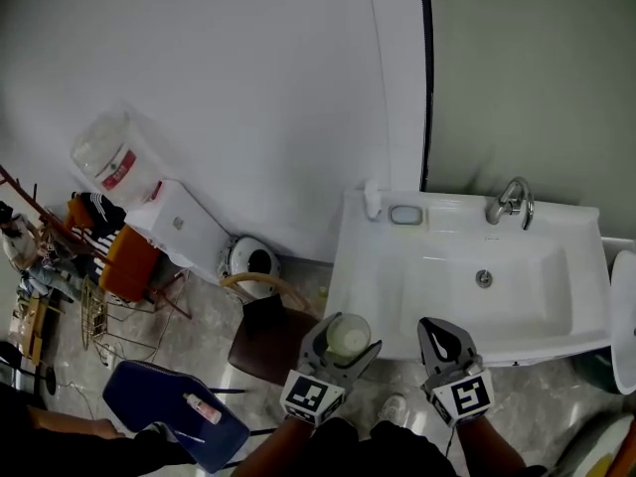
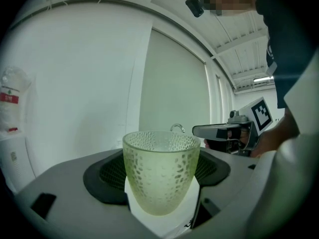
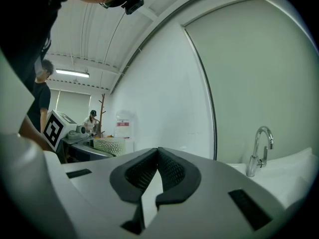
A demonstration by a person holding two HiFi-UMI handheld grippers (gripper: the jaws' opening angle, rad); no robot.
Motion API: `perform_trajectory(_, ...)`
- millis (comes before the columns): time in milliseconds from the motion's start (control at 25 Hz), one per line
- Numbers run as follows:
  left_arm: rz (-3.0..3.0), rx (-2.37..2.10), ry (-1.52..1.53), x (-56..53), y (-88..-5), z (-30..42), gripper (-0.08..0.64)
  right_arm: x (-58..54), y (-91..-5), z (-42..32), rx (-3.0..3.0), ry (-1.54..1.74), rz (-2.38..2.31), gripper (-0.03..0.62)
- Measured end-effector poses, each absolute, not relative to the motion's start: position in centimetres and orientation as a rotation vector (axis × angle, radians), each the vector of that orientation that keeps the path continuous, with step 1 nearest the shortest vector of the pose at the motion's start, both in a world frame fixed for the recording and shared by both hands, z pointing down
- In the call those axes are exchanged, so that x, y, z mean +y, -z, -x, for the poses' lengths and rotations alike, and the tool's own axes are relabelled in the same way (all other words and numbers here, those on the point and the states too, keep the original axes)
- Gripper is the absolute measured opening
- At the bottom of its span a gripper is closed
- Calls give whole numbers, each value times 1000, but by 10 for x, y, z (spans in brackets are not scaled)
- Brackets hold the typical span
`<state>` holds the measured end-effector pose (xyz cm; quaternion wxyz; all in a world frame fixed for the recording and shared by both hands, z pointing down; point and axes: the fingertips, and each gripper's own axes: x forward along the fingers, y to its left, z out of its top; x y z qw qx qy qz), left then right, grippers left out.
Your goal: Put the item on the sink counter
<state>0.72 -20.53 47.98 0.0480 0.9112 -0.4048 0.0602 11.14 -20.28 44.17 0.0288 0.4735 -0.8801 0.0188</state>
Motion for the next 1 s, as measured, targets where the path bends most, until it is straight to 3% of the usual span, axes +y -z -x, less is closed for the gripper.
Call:
perform_trajectory(440, -2781, -1246, -111, -273, -467, -9, 394, -265, -440, -104, -2742, -7, -1488, 14)
perform_trajectory(1000, -2728, -1266, -181, -355, -541, -23, 393, -292, -457, -106, -2699, -106, -1535, 14)
